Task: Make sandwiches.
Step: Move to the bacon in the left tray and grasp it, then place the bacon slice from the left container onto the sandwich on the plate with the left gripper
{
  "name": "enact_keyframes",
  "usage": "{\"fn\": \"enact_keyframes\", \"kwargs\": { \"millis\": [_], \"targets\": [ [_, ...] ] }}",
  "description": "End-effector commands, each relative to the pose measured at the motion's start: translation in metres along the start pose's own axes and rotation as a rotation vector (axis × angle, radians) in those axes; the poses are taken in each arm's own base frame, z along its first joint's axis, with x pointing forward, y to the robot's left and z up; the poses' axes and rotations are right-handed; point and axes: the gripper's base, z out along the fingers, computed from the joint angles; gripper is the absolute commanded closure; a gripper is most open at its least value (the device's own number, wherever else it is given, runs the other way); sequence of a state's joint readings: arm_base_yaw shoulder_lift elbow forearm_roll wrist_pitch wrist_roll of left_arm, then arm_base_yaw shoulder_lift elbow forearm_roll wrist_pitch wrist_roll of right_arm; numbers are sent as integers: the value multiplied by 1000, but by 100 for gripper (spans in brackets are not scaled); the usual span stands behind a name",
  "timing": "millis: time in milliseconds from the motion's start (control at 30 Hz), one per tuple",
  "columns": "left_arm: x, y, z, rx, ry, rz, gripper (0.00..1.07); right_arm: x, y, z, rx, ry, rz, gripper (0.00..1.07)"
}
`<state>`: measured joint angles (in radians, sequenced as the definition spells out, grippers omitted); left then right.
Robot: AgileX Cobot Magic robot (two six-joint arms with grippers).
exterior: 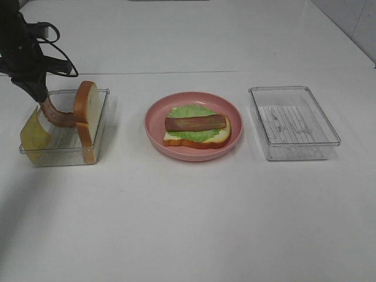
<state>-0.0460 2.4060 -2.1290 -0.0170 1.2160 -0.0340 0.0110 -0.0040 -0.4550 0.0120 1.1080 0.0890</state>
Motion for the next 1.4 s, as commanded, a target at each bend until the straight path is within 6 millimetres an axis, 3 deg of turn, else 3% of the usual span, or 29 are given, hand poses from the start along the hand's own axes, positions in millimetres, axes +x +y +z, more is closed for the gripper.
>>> {"fn": "enact_keyframes", "kwargs": {
  "millis": [33, 233, 533, 600, 633, 700, 800, 867, 967, 1000, 1167, 1233, 1367, 1400],
  "targets": [
    [3, -4, -3, -2, 29, 4, 107, 2, 0, -3, -1, -40, -1, 9],
    [7, -4, -24, 4, 37, 7, 107, 2, 0, -3, -1, -40, -1, 9],
    [9, -7, -73, 26, -48, 0, 107, 2, 0, -3, -1, -40, -1, 9],
    [12, -7, -101, 33, -105, 1, 107, 2, 0, -3, -1, -40, -1, 9],
    [12, -7, -101, 33, -105, 1, 107, 2, 0, -3, -1, -40, -1, 9],
    [14, -9, -123, 55, -151, -1, 107, 2, 0, -3, -1, -40, -1, 9],
    [16, -10, -132, 67, -174, -3, 107, 2, 0, -3, -1, -40, -1, 9],
    [20, -17, -166, 139, -267, -8, 107, 2, 0, -3, -1, -40, -1, 9],
    [21, -18, -174, 157, -287, -7, 107, 2, 0, -3, -1, -40, -1, 9],
    [21, -23, -191, 213, -338, -7, 107, 2, 0, -3, -1, -40, -1, 9],
    [21, -35, -219, 361, -417, -6, 107, 2, 0, -3, -1, -40, -1, 9],
    [20, -56, -240, 518, -490, 33, 107, 2, 0, -3, -1, -40, -1, 9],
    [21, -78, -248, 612, -533, 82, 107, 2, 0, -3, -1, -40, -1, 9],
    [23, -94, -250, 661, -543, 111, 107, 2, 0, -3, -1, -40, -1, 9]
  ]
}}
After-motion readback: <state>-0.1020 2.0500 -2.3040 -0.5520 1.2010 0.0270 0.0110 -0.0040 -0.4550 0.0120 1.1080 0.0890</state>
